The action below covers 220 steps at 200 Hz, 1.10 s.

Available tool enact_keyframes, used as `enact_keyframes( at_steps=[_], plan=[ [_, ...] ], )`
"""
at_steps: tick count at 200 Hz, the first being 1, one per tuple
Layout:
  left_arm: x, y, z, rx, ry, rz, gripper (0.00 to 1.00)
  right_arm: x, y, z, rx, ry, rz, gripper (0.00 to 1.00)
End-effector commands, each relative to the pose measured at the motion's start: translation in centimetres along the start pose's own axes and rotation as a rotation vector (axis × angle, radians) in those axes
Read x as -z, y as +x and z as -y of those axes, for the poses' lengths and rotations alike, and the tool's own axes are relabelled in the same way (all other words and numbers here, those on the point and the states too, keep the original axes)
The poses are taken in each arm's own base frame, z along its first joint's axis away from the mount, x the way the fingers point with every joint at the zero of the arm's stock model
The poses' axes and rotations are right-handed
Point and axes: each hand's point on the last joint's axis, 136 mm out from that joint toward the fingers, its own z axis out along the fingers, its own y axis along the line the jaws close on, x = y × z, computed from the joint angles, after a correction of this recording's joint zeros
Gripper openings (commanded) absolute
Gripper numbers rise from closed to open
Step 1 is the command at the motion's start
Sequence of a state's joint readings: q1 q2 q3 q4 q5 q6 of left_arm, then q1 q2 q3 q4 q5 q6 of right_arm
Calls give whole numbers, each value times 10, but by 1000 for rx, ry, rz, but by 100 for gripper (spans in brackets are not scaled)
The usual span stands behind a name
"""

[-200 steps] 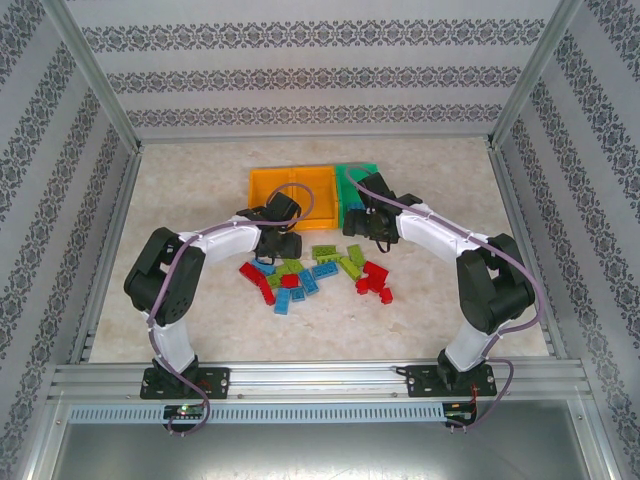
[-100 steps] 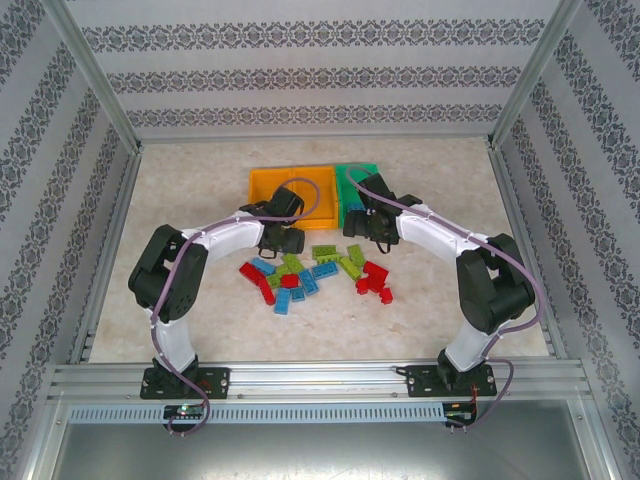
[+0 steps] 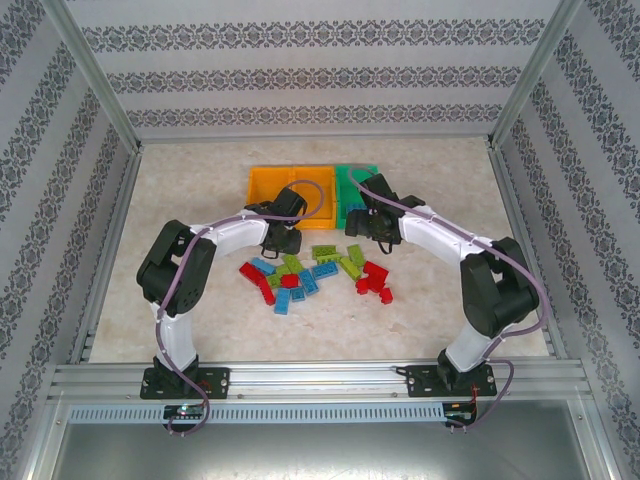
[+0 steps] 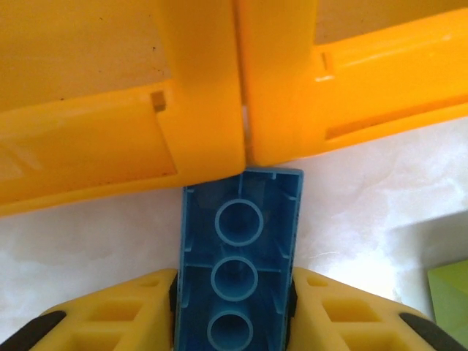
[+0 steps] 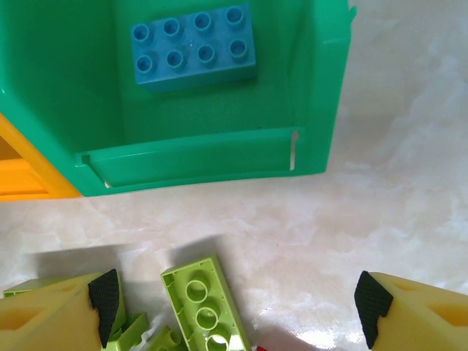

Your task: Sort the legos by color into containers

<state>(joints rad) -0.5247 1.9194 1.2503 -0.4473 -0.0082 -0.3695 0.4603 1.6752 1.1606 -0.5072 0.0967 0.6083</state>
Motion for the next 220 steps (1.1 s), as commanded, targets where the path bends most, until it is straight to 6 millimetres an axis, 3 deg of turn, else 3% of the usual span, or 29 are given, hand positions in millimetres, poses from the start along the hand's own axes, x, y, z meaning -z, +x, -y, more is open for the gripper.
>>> enact_keyframes(
  at_steps=[1,98,171,220],
  plan=[
    [4,-3,6,-15,6,13,36,7,-6,11,-40,23,38,87],
    [21,-8,10,-3,28,33,17,14,-4,36,-82,53,59,87],
    [33,-8,10,5,37,30,15,17,0,47,-104,58,60,88],
    [40,2,3,-42,5,-25,15,20,2,50,-108,56,60,88]
  ],
)
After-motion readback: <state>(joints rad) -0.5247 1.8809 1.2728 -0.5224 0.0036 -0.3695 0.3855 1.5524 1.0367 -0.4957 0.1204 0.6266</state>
